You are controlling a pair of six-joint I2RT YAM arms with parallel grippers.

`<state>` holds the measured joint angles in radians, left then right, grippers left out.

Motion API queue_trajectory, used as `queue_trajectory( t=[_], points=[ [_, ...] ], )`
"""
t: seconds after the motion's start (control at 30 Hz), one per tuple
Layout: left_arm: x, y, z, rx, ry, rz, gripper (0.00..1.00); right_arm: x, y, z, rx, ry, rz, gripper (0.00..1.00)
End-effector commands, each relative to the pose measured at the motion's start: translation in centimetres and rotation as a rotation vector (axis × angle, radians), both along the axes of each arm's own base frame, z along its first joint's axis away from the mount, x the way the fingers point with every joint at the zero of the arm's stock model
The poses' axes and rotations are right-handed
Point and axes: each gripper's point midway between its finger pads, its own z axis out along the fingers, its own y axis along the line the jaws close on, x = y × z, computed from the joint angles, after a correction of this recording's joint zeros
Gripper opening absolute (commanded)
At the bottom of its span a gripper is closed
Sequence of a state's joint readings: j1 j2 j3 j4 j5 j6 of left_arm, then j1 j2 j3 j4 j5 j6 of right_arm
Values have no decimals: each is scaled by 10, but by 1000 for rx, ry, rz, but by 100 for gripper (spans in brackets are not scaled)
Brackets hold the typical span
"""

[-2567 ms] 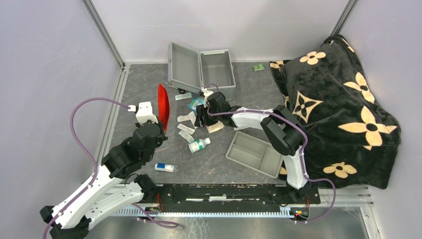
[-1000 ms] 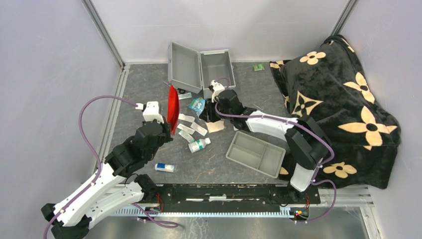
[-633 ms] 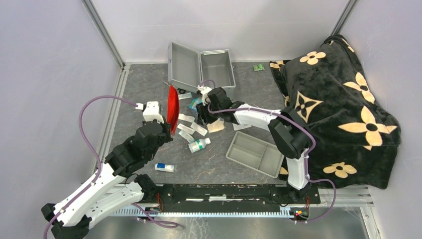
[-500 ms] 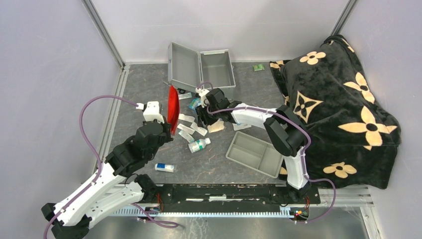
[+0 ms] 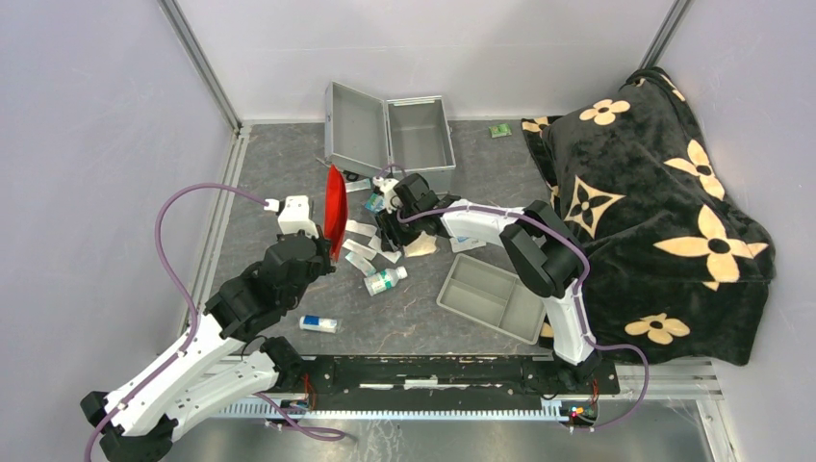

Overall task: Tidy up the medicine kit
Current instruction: Pick up the medical item at the center of the board.

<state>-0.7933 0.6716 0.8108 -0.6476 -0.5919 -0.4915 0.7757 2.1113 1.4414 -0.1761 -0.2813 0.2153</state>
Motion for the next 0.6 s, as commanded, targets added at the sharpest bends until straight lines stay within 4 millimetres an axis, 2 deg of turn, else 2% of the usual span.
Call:
queue_trajectory(
  t=[0.0,0.13,0.27,0.4,0.57],
  points=[
    [5,-4,8,1,-37,-14,2,-12,2,-7,-15,10,27,51],
    [5,-4,8,3,-36,-13,2,-20,-2,-14,-56,17,24,48],
    [5,-4,8,3,-36,-12,2,-24,-7,-21,-96,20,7,40],
    [5,-4,7,4,-35,-13,2,-24,-14,-26,-119,17,-24,24],
    [5,-4,7,4,-34,-14,2,-25,-9,-17,-63,10,-30,9]
  ],
)
